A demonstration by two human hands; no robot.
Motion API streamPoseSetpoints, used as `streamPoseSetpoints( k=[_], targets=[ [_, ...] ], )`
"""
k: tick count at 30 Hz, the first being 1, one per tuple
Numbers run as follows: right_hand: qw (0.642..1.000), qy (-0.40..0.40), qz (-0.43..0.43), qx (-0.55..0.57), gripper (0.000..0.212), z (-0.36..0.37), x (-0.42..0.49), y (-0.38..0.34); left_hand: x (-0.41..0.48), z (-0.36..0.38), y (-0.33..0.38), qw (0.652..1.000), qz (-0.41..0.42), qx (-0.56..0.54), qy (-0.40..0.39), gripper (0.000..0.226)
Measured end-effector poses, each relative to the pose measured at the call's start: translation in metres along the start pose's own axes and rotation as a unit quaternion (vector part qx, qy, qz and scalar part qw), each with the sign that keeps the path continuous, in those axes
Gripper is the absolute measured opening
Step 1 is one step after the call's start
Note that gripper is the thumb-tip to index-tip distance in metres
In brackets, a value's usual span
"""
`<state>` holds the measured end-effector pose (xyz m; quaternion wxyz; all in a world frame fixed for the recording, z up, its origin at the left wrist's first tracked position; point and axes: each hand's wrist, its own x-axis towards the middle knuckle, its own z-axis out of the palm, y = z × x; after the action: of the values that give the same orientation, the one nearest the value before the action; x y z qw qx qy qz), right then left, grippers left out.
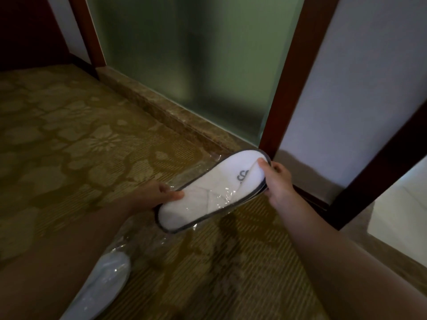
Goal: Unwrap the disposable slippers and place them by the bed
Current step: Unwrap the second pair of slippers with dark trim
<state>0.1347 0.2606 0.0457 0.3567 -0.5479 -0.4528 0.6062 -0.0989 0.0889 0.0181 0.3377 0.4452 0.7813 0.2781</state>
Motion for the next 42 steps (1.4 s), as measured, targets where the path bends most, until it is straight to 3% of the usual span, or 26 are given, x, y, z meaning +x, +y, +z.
streamPoseSetpoints(
  k=[3,7,9,12,18,21,25,28,35,39,42],
  targets=[
    [0.995,0.081,-0.002,0.053,0.027,-0.015,0.010,0.004,0.003,0.003,-0.001,0.999,-0.020,-0.020,-0.018,0.046],
    [0.986,0.155,0.000,0.062,0.041,-0.040,0.018,0.020,0.005,0.006,-0.006,1.000,-0.020,-0.021,-0.008,0.059],
    [0.981,0.183,-0.007,0.066,0.041,-0.051,0.023,0.027,0.009,0.008,-0.009,1.000,-0.026,-0.016,-0.005,0.049],
    [0.970,0.232,-0.004,0.070,0.041,-0.064,0.028,0.031,0.016,0.011,-0.014,0.999,-0.030,0.005,0.023,0.037],
    [0.947,0.306,0.042,0.091,0.050,-0.080,0.031,0.042,0.029,0.018,-0.024,0.985,-0.077,0.080,0.133,0.040],
    [0.940,0.316,0.069,0.105,0.051,-0.081,0.037,0.050,0.036,0.025,-0.028,0.980,-0.102,0.089,0.145,0.046],
    [0.944,0.297,0.103,0.103,0.052,-0.085,0.048,0.059,0.044,0.041,-0.019,0.980,-0.121,0.080,0.136,0.053],
    [0.951,0.262,0.128,0.105,0.053,-0.087,0.053,0.064,0.050,0.057,-0.007,0.983,-0.133,0.074,0.107,0.045],
    [0.969,0.094,0.157,0.169,0.045,-0.096,0.064,0.089,0.072,0.095,0.021,0.996,-0.053,-0.033,0.059,0.036],
    [0.979,0.023,0.163,0.119,0.033,-0.106,0.073,0.099,0.084,0.110,0.029,0.999,-0.017,-0.033,0.028,0.040],
    [0.983,0.010,0.165,0.083,0.025,-0.113,0.080,0.106,0.094,0.124,0.029,0.998,0.002,-0.030,0.054,0.043]
  ],
)
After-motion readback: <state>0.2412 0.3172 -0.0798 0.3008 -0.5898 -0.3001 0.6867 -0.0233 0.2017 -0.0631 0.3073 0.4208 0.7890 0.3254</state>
